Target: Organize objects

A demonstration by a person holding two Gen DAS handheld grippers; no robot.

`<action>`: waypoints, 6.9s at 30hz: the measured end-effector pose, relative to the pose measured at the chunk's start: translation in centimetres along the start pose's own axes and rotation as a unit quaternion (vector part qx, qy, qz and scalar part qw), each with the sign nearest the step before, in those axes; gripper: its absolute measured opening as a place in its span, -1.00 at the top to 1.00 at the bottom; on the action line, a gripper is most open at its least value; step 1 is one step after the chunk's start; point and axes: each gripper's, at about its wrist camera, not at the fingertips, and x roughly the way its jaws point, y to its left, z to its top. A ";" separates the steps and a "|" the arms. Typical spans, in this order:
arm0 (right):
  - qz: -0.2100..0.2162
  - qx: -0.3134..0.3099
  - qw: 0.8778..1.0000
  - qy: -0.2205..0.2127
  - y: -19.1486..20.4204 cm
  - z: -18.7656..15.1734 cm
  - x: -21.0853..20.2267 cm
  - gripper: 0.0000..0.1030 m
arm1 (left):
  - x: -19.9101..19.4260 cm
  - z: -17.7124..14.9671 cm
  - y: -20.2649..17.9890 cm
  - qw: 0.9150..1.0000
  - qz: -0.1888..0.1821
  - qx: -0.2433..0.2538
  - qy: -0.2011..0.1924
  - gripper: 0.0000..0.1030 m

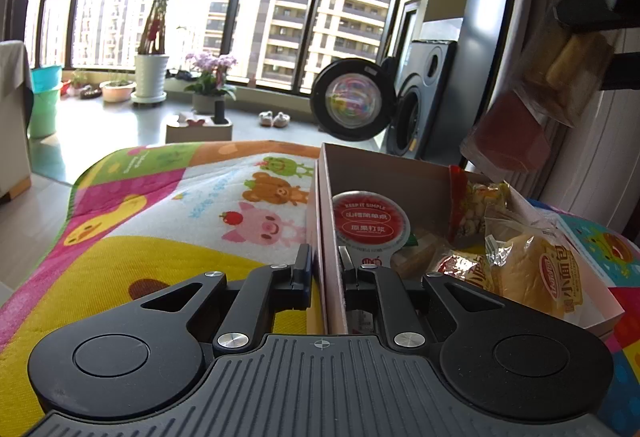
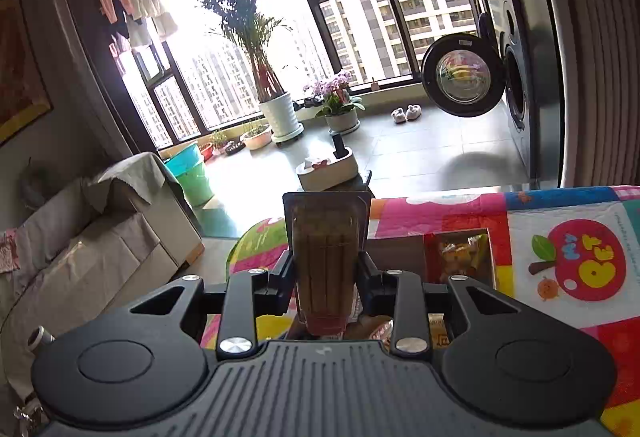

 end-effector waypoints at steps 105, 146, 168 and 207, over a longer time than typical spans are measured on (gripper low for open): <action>-0.217 -0.092 0.970 0.055 -9.5 -17.0 -5.3 -1.00 | -7.3 -7.3 -9.1 0.992 0.020 0.099 0.075 -0.06; -0.220 -0.093 0.969 0.055 -9.4 -17.0 -5.2 -1.00 | -7.2 -7.3 -9.2 0.992 0.019 0.098 0.075 -0.07; -0.220 -0.093 0.969 0.055 -9.4 -17.0 -5.1 -1.00 | -7.2 -7.3 -9.3 0.992 0.019 0.098 0.075 -0.07; -0.220 -0.093 0.969 0.055 -9.4 -17.0 -5.1 -1.00 | -7.2 -7.3 -9.3 0.992 0.020 0.097 0.075 -0.07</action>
